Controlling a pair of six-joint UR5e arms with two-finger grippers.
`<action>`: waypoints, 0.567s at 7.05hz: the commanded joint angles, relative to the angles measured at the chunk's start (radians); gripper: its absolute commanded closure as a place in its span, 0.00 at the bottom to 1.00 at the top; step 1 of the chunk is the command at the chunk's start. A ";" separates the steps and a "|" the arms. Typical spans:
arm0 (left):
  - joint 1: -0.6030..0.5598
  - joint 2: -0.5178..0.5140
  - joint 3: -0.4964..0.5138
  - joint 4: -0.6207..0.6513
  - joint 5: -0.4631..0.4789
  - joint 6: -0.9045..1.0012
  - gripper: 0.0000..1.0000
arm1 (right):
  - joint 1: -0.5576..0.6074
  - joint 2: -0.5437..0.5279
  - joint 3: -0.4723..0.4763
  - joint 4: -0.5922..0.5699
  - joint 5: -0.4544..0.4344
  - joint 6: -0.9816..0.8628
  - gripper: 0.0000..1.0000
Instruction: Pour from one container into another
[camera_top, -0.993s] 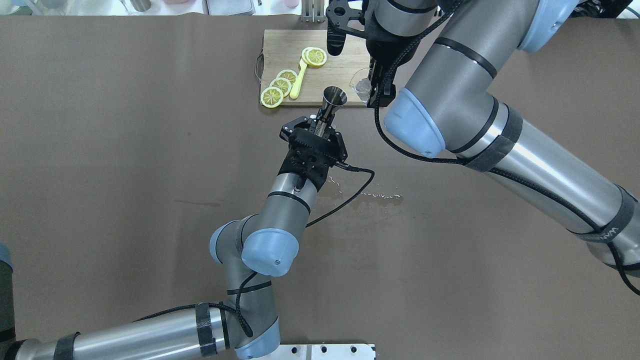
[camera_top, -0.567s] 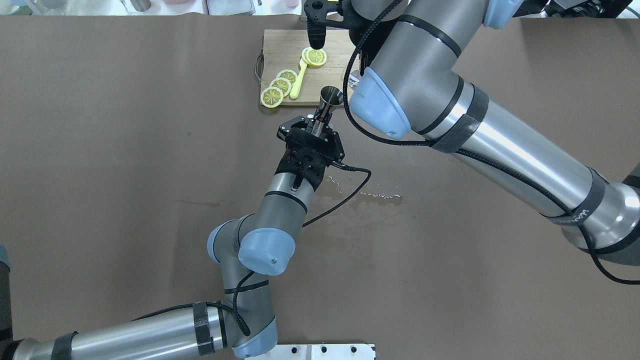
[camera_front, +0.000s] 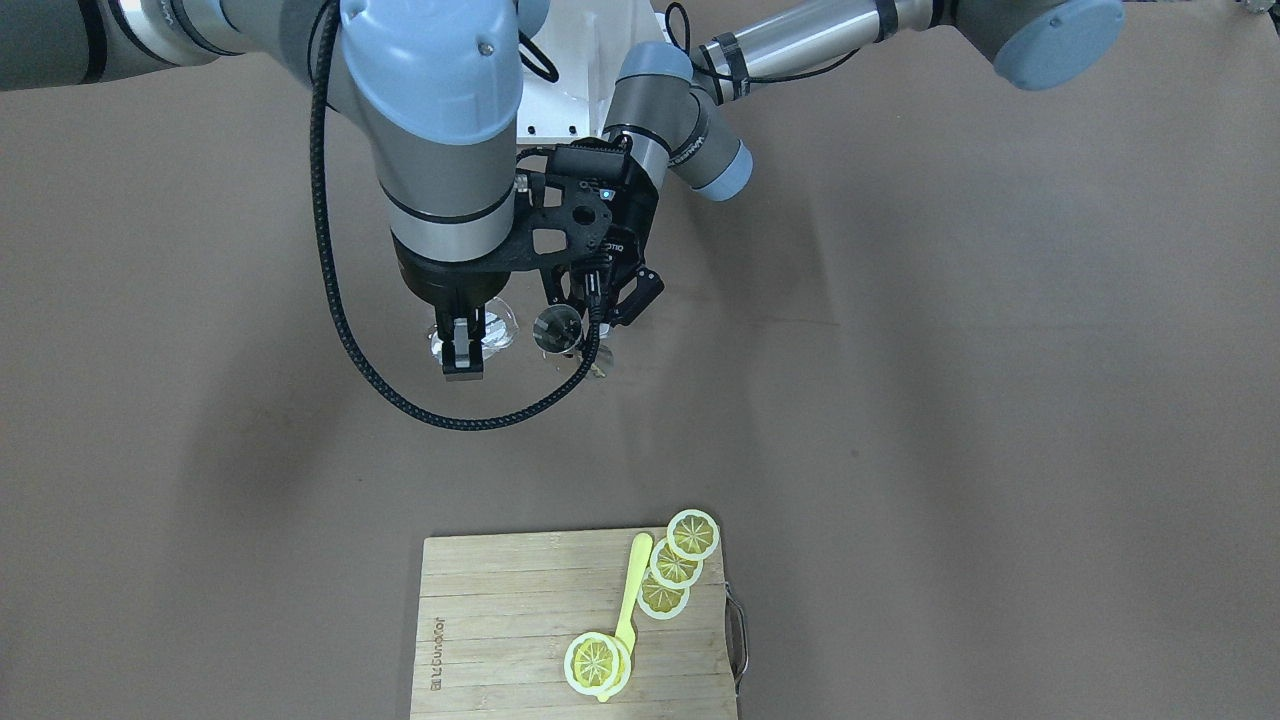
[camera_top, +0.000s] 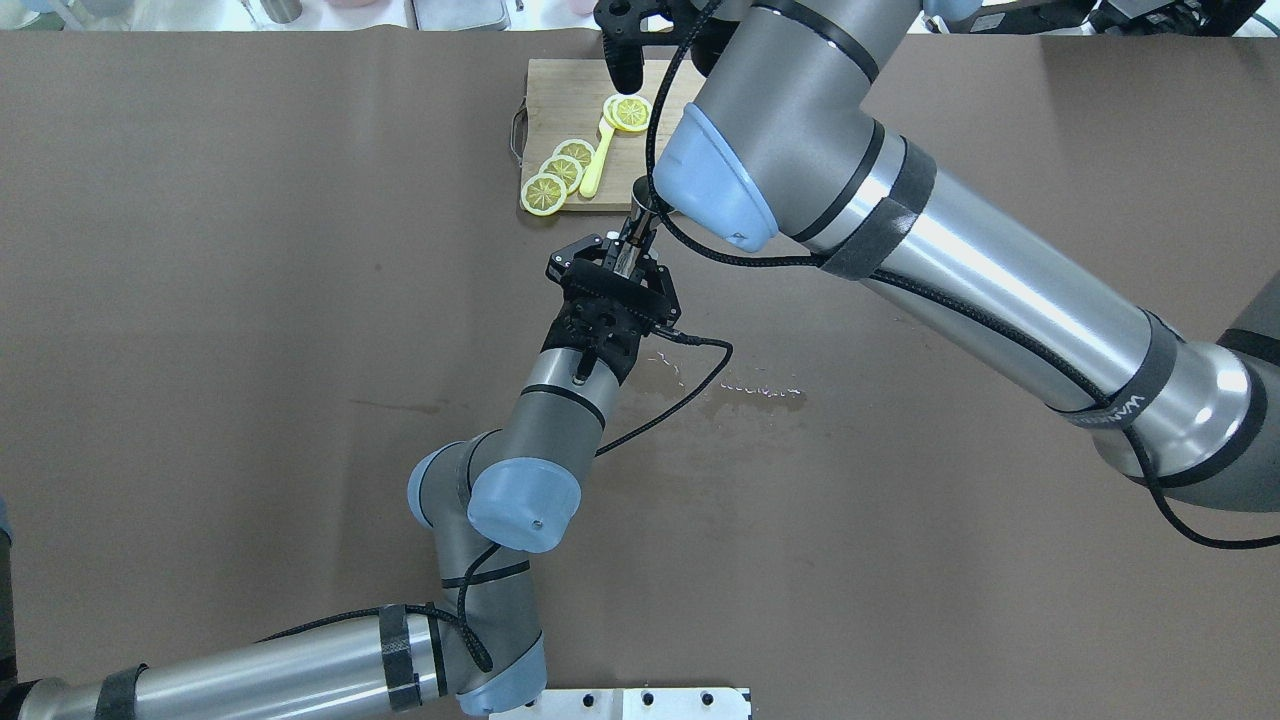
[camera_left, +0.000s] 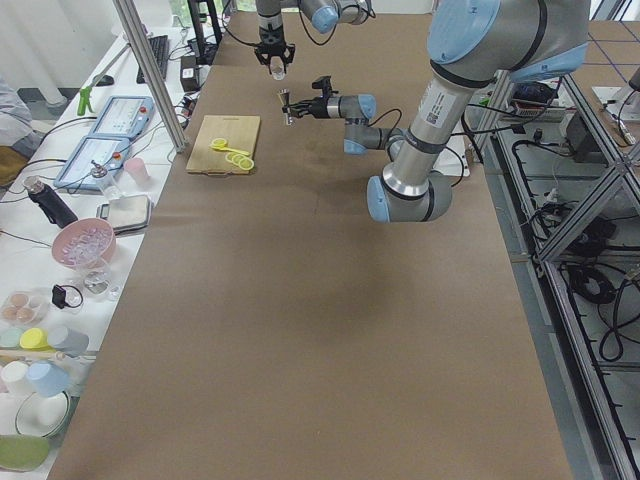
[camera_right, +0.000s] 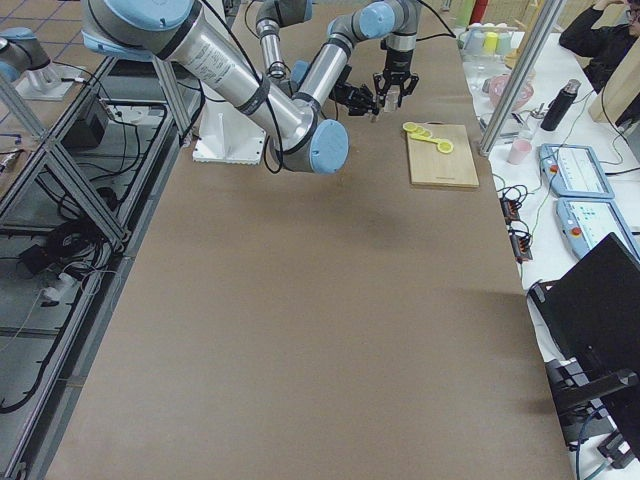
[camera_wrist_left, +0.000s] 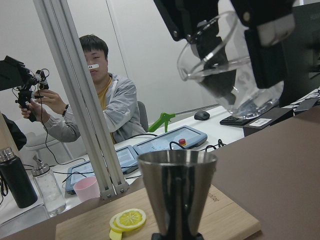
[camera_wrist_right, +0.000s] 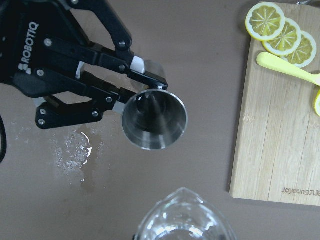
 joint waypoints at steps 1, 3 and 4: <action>-0.003 0.002 0.000 -0.004 -0.001 0.000 1.00 | -0.015 0.052 -0.073 -0.009 -0.023 -0.008 1.00; -0.011 0.002 0.000 -0.004 -0.019 0.000 1.00 | -0.035 0.104 -0.142 -0.013 -0.049 -0.008 1.00; -0.014 0.002 0.000 -0.004 -0.027 0.000 1.00 | -0.048 0.116 -0.147 -0.038 -0.063 -0.008 1.00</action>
